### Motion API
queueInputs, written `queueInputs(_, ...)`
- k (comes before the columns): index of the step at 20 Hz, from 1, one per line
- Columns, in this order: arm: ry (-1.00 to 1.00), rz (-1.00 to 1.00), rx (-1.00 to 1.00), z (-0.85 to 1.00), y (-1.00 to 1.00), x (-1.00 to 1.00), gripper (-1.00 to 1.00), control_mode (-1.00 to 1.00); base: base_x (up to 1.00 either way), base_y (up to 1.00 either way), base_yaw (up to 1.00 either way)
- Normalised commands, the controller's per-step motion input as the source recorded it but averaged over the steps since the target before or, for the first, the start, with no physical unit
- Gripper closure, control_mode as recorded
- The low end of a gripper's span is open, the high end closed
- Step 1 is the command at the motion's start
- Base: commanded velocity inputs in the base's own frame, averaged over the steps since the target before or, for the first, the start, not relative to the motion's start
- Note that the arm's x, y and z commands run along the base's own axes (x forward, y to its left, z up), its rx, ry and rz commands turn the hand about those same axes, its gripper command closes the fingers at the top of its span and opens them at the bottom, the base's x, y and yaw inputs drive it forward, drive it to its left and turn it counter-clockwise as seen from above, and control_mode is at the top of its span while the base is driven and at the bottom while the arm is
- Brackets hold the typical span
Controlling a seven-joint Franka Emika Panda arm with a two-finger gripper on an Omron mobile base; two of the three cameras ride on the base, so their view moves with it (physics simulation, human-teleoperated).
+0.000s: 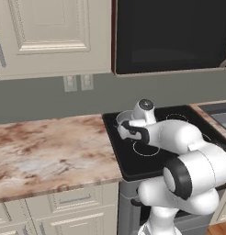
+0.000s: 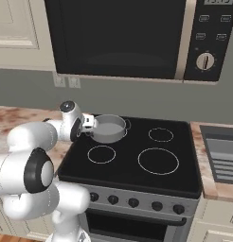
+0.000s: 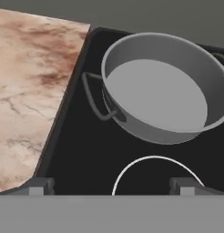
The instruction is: Move the pot and pan from the stove into the sink.
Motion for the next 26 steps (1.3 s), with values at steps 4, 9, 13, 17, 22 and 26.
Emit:
queueInputs(4,0.0,0.0,0.01,0.0,-0.05,0.0,-1.0,-1.0,0.0,0.0,0.0)
queueInputs(9,-0.03,-0.15,0.16,0.0,-0.56,0.0,-1.0,-1.0,0.0,0.0,0.0)
queueInputs(13,-0.03,-0.27,0.17,0.0,-0.54,0.02,-1.0,-1.0,0.0,0.0,0.0)
queueInputs(17,-0.04,-0.31,0.15,0.0,-0.4,0.06,-1.0,-1.0,0.0,0.0,0.0)
queueInputs(22,-0.05,-0.17,0.1,0.0,-0.16,0.0,-1.0,-1.0,0.0,0.0,0.0)
queueInputs(26,-0.01,-0.01,0.02,0.0,0.0,0.04,-1.0,-1.0,0.0,0.0,0.0)
